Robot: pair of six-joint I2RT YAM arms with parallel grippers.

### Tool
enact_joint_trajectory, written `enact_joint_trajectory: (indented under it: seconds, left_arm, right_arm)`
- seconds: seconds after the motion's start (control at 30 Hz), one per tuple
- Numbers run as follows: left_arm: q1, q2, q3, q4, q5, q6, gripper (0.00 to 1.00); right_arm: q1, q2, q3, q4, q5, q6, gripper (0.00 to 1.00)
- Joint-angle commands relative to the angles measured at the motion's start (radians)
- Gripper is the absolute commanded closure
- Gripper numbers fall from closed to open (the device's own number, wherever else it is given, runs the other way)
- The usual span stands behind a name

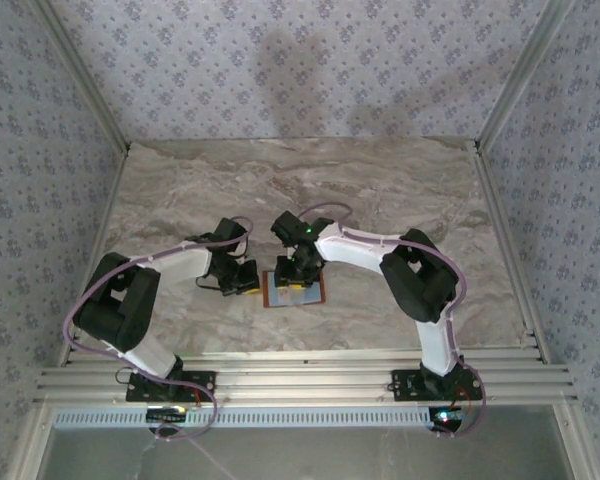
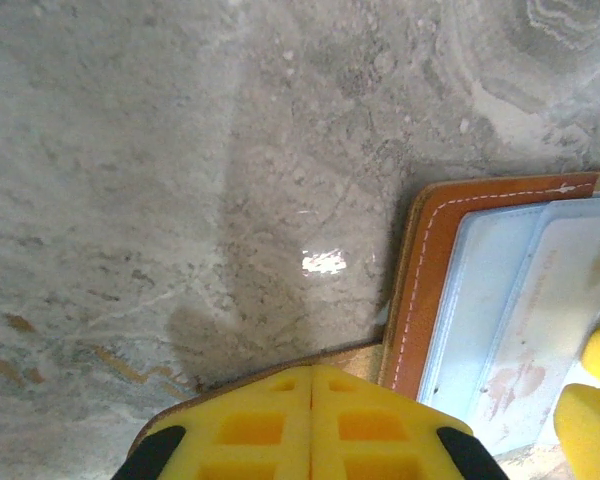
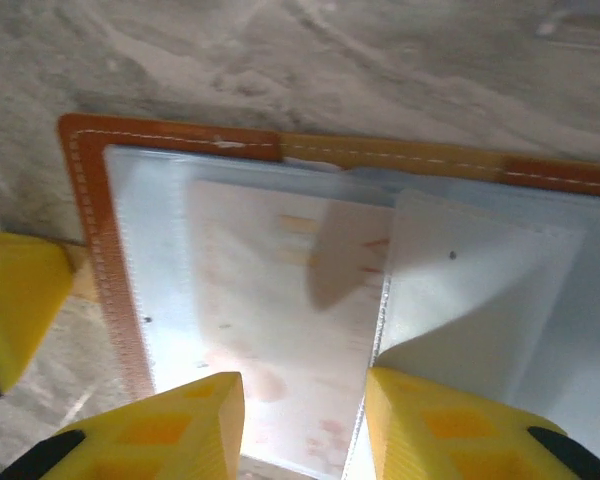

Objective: Take the credit cards out of the card holder

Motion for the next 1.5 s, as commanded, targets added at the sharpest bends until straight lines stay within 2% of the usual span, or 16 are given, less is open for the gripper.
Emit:
enact_joint_trajectory:
  seconds: [0.0, 0.33, 0.63, 0.77, 0.87, 1.1, 1.27, 1.47]
  left_arm:
    - [0.008, -0.009, 0.002, -0.066, -0.021, 0.02, 0.92]
    - [0.008, -0.012, 0.013, -0.081, -0.023, 0.024, 0.92]
    - [0.004, -0.042, 0.045, -0.114, -0.029, 0.026, 0.92]
    - [-0.007, -0.054, 0.074, -0.137, -0.035, 0.027, 0.92]
    - [-0.02, -0.064, 0.098, -0.148, -0.039, 0.019, 0.92]
    - [-0.082, -0.048, 0.148, -0.15, -0.044, -0.016, 0.92]
    - [-0.112, -0.005, 0.145, -0.124, -0.043, -0.041, 0.92]
    - [-0.12, 0.032, 0.126, -0.088, -0.034, -0.052, 0.92]
  right_arm:
    - [0.012, -0.025, 0.037, -0.138, 0.118, -0.034, 0.6]
    - [0.014, -0.03, 0.069, -0.263, 0.253, -0.044, 0.55]
    - [-0.024, -0.074, 0.019, -0.32, 0.35, -0.05, 0.55]
    - [-0.049, -0.111, -0.007, -0.322, 0.356, -0.066, 0.57]
    - [-0.072, -0.157, -0.041, -0.26, 0.287, -0.082, 0.59]
    - [-0.116, -0.253, -0.164, 0.023, -0.036, -0.093, 0.65]
    - [-0.142, -0.241, -0.213, 0.248, -0.249, -0.042, 0.67]
    - [-0.149, -0.181, -0.252, 0.325, -0.352, -0.034, 0.68]
